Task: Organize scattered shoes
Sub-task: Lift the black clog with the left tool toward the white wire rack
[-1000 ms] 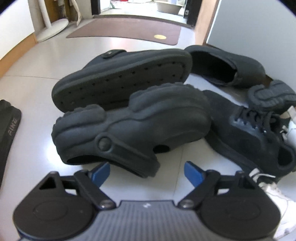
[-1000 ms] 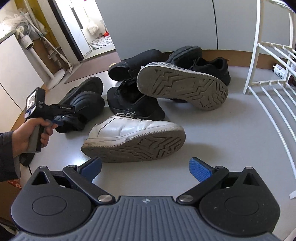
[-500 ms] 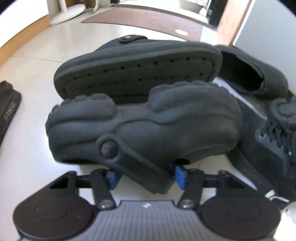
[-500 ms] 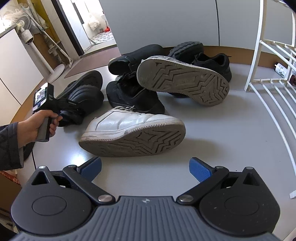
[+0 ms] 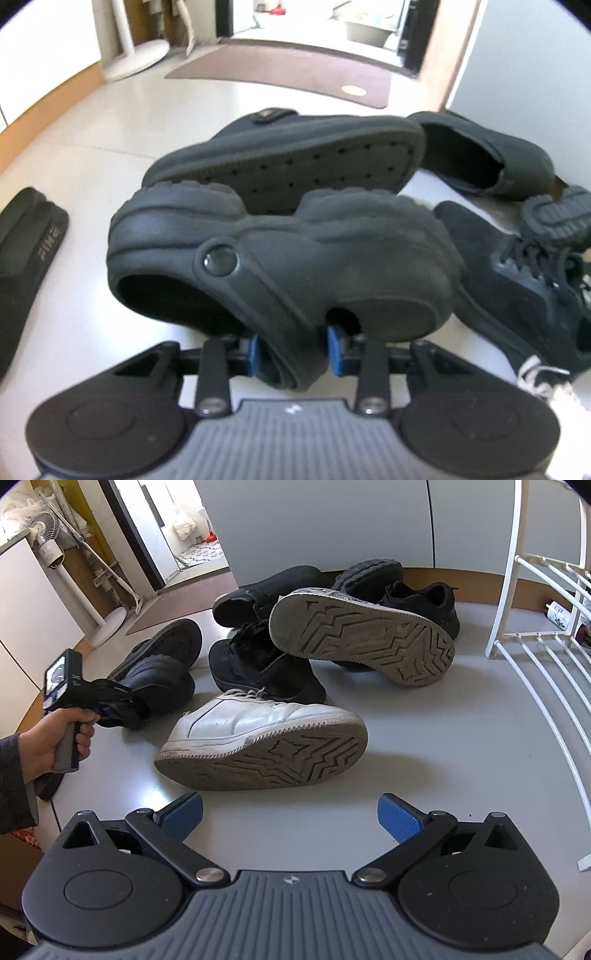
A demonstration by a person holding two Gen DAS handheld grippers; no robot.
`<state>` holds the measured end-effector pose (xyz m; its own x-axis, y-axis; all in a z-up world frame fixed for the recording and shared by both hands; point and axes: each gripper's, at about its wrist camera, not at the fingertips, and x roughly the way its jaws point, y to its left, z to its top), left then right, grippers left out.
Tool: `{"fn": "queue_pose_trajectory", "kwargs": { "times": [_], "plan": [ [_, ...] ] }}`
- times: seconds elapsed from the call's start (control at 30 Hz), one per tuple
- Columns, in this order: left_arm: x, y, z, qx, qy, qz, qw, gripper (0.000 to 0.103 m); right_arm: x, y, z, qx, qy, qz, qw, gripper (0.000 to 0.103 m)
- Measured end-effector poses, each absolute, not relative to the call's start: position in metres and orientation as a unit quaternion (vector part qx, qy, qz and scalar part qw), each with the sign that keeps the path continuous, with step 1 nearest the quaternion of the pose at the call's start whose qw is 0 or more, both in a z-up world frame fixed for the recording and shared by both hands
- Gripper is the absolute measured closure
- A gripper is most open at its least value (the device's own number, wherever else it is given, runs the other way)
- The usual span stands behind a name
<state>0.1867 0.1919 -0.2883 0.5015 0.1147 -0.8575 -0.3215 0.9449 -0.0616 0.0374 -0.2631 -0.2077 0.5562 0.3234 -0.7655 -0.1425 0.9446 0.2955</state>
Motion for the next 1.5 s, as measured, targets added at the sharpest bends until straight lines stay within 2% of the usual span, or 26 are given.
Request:
{"fn": "queue_pose_trajectory", "kwargs": {
  "times": [0.7,1.17,1.5],
  "plan": [
    [0.161,0.190,-0.245,-0.180,0.476,0.055,0.859,0.088,0.036,-0.262,-0.209,0.099,0.450,0.140,0.876,0.000],
    [0.142,0.185,-0.197,-0.206,0.442,0.030,0.872,0.088,0.035,-0.257,-0.210,0.098,0.451,0.145,0.875,0.000],
    [0.147,0.128,-0.174,-0.213,0.442,-0.068,0.869,0.088,0.036,-0.265,-0.208,0.099,0.442,0.132,0.882,0.000]
  ]
}}
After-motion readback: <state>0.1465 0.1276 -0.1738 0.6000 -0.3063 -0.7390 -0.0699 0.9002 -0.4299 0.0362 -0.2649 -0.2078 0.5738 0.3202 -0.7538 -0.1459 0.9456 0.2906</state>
